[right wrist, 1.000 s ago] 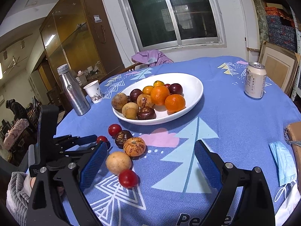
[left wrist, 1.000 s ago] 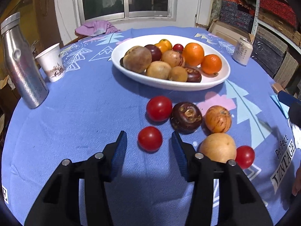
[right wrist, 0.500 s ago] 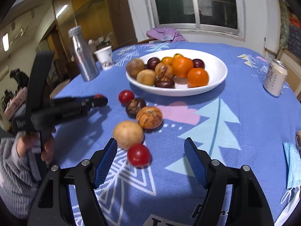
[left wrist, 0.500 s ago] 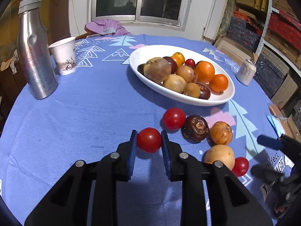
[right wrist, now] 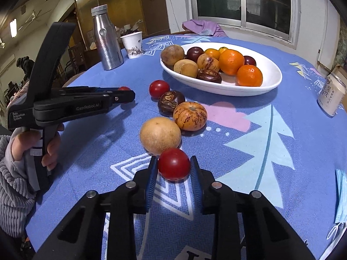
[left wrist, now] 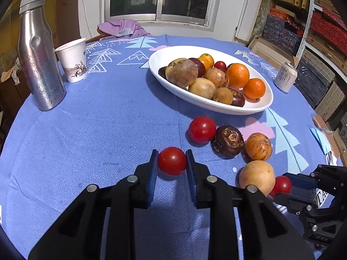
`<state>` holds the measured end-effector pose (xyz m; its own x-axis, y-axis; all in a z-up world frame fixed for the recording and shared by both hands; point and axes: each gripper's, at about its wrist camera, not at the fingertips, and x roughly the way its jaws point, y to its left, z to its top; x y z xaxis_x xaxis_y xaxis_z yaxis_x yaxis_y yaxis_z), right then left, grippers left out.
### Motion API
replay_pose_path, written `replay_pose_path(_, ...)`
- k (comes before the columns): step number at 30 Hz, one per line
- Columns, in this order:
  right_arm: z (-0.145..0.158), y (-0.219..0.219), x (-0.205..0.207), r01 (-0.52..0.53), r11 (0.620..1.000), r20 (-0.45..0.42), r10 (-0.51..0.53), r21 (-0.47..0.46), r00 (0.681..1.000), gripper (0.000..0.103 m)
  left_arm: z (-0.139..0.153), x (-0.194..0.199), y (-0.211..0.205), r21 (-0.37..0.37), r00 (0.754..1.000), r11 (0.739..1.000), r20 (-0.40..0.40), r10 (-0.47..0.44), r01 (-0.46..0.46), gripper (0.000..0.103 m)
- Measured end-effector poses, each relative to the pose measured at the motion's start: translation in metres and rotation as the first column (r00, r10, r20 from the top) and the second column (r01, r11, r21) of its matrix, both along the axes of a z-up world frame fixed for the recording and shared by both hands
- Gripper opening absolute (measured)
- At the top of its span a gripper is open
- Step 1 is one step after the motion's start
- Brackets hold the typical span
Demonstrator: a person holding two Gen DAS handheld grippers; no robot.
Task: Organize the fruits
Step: 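Carry both red plums onto the white plate and open both tools, then move both open tools back to the remaining fruits on the cloth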
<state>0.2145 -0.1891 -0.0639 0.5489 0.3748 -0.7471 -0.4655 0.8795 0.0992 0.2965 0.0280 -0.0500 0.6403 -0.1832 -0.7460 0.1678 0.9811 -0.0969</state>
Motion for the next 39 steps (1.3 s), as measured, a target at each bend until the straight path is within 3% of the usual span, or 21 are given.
replay_pose_path(4,0.005,-0.004,0.0,0.013,1.0,0.005,-0.013,0.02,1.0,0.03,-0.001,-0.001,-0.004,0.003,1.0,1.0,0.0,-0.012,0.012,0.025)
replay_pose_path(8,0.033,-0.028,0.003,0.078,0.991,0.07,-0.086,0.112,0.994,0.031,0.015,0.001,-0.009,-0.029,1.0,1.0,0.029,-0.011,0.012,0.025)
replay_pose_path(15,0.094,-0.059,0.063,0.214,0.953,0.11,-0.242,0.216,0.964,0.03,0.057,0.038,-0.059,-0.033,0.994,0.997,0.084,-0.065,0.067,0.025)
replay_pose_path(19,0.085,-0.062,0.115,0.273,0.923,0.035,-0.293,0.271,0.955,0.03,0.048,0.062,-0.091,-0.013,0.993,0.995,0.067,-0.099,0.1,0.025)
replay_pose_path(24,0.064,-0.062,0.157,0.336,0.91,0.006,-0.347,0.243,0.938,0.03,0.037,0.08,-0.103,0.017,0.991,0.992,0.051,-0.124,0.123,0.025)
replay_pose_path(25,0.06,-0.065,0.164,0.353,0.905,-0.001,-0.363,0.236,0.932,0.03,0.035,0.082,-0.102,0.016,0.991,0.992,0.051,-0.126,0.126,0.031)
replay_pose_path(26,0.057,-0.068,0.167,0.367,0.901,-0.004,-0.377,0.231,0.926,0.03,0.034,0.083,-0.102,0.015,0.991,0.992,0.053,-0.126,0.125,0.048)
replay_pose_path(28,0.051,-0.072,0.173,0.386,0.898,-0.01,-0.393,0.211,0.919,0.03,0.036,0.084,-0.101,0.016,0.99,0.992,0.07,-0.125,0.124,0.068)
replay_pose_path(29,0.047,-0.074,0.175,0.395,0.897,-0.015,-0.4,0.198,0.916,0.032,0.037,0.084,-0.101,0.017,0.989,0.992,0.076,-0.123,0.122,0.071)
replay_pose_path(32,0.041,-0.082,0.177,0.4,0.888,-0.034,-0.403,0.226,0.915,0.057,0.039,0.082,-0.096,-0.003,0.99,0.992,0.077,-0.122,0.123,0.074)
replay_pose_path(34,0.047,-0.085,0.171,0.393,0.885,-0.027,-0.4,0.25,0.916,0.057,0.042,0.079,-0.087,-0.018,0.992,0.995,0.088,-0.095,0.097,0.085)
replay_pose_path(37,0.068,-0.092,0.149,0.356,0.881,0.003,-0.375,0.312,0.927,0.058,0.049,0.068,-0.069,-0.022,0.993,0.998,0.112,-0.047,0.05,0.088)
replay_pose_path(39,0.086,-0.096,0.125,0.325,0.875,0.049,-0.365,0.357,0.93,0.074,0.054,0.057,-0.049,-0.046,0.992,0.999,0.125,-0.007,0.013,0.093)
